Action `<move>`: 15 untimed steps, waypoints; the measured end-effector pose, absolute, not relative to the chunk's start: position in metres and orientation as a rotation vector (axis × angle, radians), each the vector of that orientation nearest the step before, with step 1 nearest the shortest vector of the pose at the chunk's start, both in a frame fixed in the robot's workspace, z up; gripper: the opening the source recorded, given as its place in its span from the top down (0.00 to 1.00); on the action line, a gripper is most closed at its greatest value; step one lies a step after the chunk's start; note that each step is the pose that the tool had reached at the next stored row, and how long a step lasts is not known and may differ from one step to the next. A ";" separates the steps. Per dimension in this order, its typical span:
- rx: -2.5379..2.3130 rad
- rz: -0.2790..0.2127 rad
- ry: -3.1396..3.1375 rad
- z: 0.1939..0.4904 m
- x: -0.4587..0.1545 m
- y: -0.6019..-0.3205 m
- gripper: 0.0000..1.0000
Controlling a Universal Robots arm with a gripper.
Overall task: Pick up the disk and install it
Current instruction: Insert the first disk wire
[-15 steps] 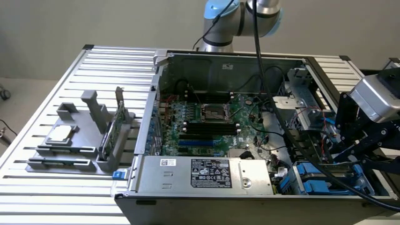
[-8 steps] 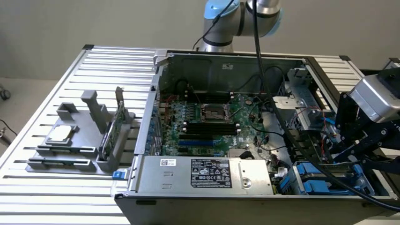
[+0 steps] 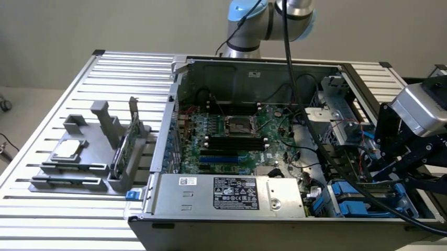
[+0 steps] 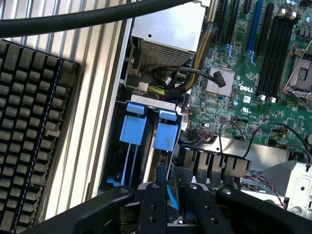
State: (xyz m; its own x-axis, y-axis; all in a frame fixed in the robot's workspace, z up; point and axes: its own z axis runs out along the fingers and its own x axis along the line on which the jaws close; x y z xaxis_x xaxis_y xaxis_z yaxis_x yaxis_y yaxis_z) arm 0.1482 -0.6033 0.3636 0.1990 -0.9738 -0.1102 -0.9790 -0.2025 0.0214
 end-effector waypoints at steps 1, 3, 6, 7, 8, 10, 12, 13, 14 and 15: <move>-2.391 0.153 1.949 0.364 0.148 -0.603 0.78; -2.391 0.153 1.949 0.364 0.148 -0.603 0.78; -2.391 0.153 1.949 0.364 0.148 -0.603 0.78; -2.391 0.153 1.949 0.364 0.148 -0.603 0.78; -2.391 0.153 1.949 0.364 0.148 -0.603 0.78; -2.391 0.153 1.949 0.364 0.148 -0.603 0.78; -2.391 0.153 1.949 0.364 0.148 -0.603 0.78; -2.389 0.152 1.951 0.364 0.148 -0.603 0.78; -2.381 0.150 1.960 0.364 0.148 -0.603 0.78; -2.366 0.150 1.976 0.364 0.148 -0.603 0.78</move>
State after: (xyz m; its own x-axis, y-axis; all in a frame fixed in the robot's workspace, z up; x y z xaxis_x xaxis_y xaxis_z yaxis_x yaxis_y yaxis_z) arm 0.1482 -0.6029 0.3638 0.1765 -0.9782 -0.1096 -0.9835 -0.1797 0.0196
